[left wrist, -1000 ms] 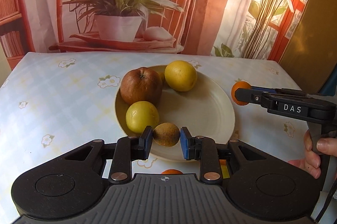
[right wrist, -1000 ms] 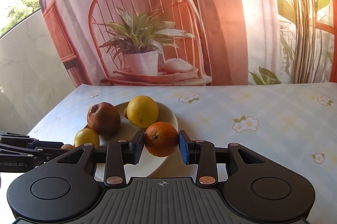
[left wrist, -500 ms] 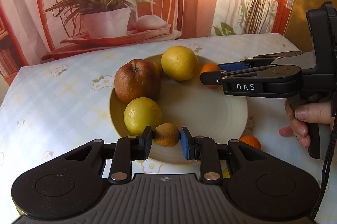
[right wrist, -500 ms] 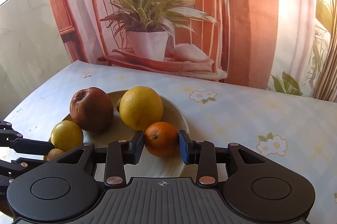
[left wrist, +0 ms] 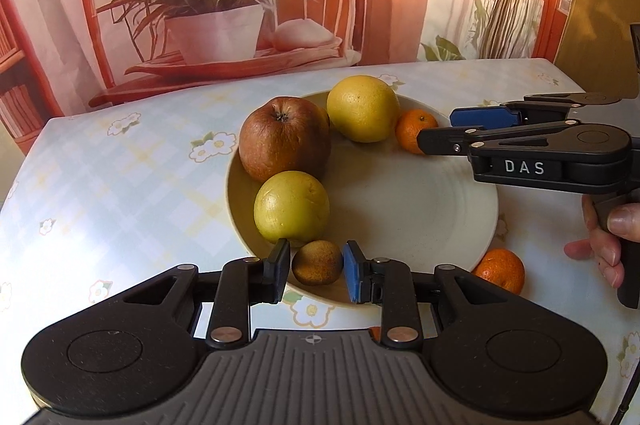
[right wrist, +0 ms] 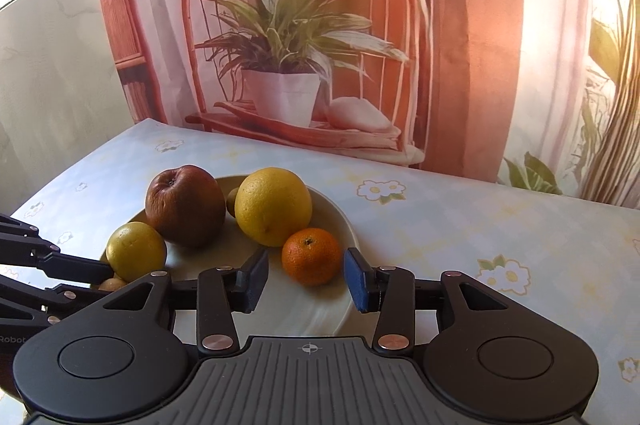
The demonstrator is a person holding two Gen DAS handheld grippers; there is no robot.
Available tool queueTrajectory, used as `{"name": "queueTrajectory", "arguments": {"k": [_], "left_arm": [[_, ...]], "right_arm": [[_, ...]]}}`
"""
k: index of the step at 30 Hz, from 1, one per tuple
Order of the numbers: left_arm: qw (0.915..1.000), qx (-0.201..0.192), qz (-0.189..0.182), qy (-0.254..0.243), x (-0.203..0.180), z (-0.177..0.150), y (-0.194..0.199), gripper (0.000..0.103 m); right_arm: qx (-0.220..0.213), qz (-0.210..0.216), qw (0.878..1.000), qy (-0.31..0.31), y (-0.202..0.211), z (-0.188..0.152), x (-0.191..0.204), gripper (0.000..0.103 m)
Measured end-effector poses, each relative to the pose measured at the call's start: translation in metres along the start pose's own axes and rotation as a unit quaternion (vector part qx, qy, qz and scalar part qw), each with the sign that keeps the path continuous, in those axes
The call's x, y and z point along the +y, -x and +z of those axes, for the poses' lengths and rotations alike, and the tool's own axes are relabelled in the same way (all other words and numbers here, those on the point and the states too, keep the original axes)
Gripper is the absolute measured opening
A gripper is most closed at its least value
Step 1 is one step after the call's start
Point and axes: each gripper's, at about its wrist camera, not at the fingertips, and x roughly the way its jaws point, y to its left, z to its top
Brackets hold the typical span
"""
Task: Organize fruits
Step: 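Lower the kiwi onto the plate with the left tool while the right tool lowers the tangerine, then open both tools and withdraw them back toward the remaining fruit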
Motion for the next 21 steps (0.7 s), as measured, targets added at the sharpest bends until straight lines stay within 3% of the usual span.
{"name": "queueTrajectory", "arguments": {"k": [4, 21], "left_arm": [[0.9999, -0.008, 0.010, -0.004, -0.002, 0.002, 0.011, 0.051], [0.9977, -0.058, 0.019, 0.031, 0.037, -0.025, 0.084, 0.051]], "right_arm": [[-0.008, -0.010, 1.000, 0.016, 0.020, -0.004, 0.002, 0.043], [-0.026, -0.004, 1.000, 0.006, 0.097, -0.036, 0.034, 0.043]]}}
